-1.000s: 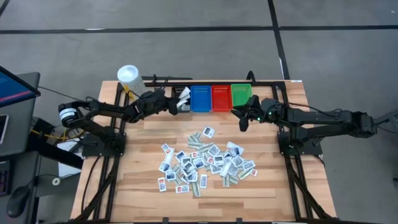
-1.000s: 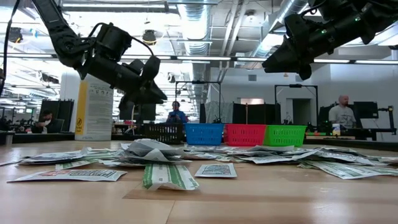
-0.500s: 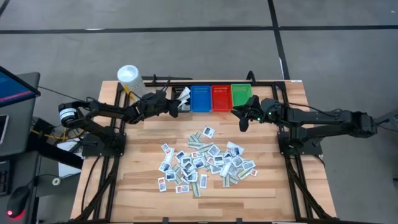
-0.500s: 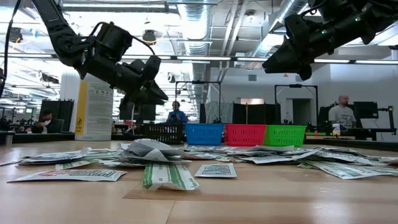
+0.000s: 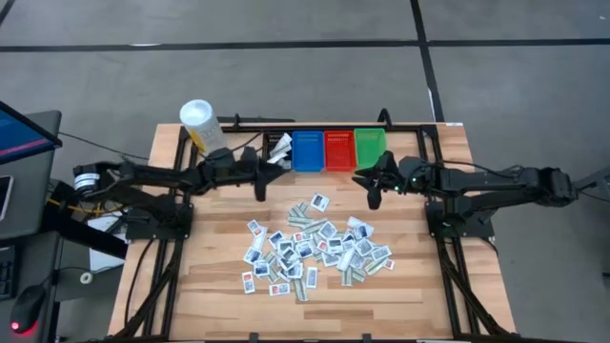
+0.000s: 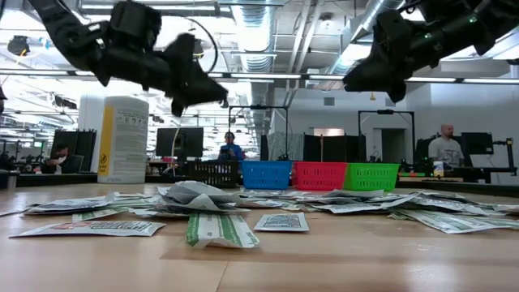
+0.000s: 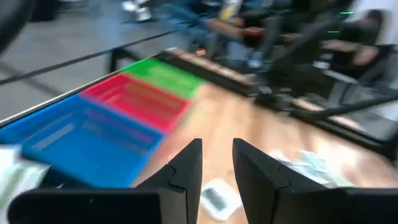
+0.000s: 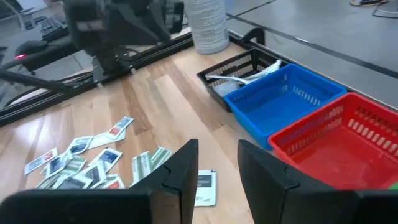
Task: Pick & Place First Aid Supplies
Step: Put the green bandage pack in the black bin
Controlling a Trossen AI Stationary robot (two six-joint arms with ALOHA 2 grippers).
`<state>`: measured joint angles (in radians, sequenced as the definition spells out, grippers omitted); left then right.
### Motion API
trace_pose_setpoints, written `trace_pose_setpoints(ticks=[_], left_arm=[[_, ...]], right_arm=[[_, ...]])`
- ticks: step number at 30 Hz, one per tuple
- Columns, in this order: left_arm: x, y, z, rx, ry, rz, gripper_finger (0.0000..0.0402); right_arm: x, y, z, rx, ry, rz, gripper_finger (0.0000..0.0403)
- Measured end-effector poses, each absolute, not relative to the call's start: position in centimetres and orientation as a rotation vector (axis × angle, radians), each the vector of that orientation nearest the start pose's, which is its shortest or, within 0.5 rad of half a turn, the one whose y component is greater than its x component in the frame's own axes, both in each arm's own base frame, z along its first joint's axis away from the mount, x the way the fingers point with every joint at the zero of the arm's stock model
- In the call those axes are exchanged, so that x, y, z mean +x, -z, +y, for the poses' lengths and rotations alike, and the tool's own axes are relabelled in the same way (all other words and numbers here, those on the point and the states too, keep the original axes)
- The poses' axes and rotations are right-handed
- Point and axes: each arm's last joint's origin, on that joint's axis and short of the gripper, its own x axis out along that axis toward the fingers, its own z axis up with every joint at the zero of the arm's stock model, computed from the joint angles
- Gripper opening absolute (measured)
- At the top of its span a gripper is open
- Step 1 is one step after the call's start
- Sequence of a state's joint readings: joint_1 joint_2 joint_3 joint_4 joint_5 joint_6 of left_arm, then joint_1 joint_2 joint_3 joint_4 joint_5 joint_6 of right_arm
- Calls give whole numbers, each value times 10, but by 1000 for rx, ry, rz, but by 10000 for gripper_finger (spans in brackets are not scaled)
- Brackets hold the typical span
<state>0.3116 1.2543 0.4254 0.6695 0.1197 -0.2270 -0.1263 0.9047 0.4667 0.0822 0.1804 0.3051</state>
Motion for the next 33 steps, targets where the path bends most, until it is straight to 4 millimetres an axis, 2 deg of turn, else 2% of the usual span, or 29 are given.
trace_pose_setpoints(ticks=[4, 8, 15, 21, 29, 33], left_arm=[[221, -213, 61, -236, -98, 74, 89], [208, -221, 52, -238, -41, 28, 89], [191, -218, 36, -273, 17, 1, 89], [192, -215, 22, -279, 90, 21, 89], [193, -214, -1, -275, 203, 38, 89], [193, -214, -7, -274, 236, 42, 89]], right_arm=[[193, -228, -23, 285, 318, 313, 107], [194, -227, -14, 297, 199, 340, 107], [193, -224, 2, 293, 70, 399, 107], [191, -224, 21, 155, -51, 456, 107], [183, -239, 48, 100, -178, 596, 107], [174, -236, 61, 152, -205, 708, 107]])
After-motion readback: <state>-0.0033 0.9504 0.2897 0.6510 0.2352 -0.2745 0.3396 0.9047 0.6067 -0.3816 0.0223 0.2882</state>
